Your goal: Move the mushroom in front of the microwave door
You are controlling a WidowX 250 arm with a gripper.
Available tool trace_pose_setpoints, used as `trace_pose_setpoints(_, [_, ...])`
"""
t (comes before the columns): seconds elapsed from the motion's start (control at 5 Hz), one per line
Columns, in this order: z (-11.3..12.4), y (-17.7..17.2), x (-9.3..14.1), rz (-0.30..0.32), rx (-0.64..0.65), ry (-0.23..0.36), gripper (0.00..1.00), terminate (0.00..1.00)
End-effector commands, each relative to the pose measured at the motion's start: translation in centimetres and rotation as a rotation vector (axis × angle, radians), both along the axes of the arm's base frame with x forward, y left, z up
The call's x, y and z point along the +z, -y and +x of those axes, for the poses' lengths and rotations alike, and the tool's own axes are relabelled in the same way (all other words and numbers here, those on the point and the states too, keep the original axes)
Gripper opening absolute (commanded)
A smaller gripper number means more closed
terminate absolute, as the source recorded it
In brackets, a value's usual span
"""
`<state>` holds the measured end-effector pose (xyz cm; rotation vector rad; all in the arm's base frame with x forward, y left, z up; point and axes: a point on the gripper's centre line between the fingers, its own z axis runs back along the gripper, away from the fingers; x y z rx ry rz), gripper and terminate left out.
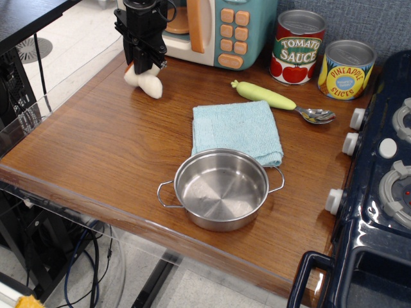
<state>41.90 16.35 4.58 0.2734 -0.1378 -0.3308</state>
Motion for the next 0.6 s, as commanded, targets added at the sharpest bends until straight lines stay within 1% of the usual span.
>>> trace_pose_setpoints(0.0, [0.0,0.4,2.1,0.020,0.031,0.036,1.00,0.00])
trace_pose_setpoints(0.2, [0.1,0.1,2.5,0.011,0.049,0.015,1.00,0.00])
trace_pose_setpoints(0.4, [-0.3,0.0,3.9,0.013,0.091,-0.012,1.00,0.00])
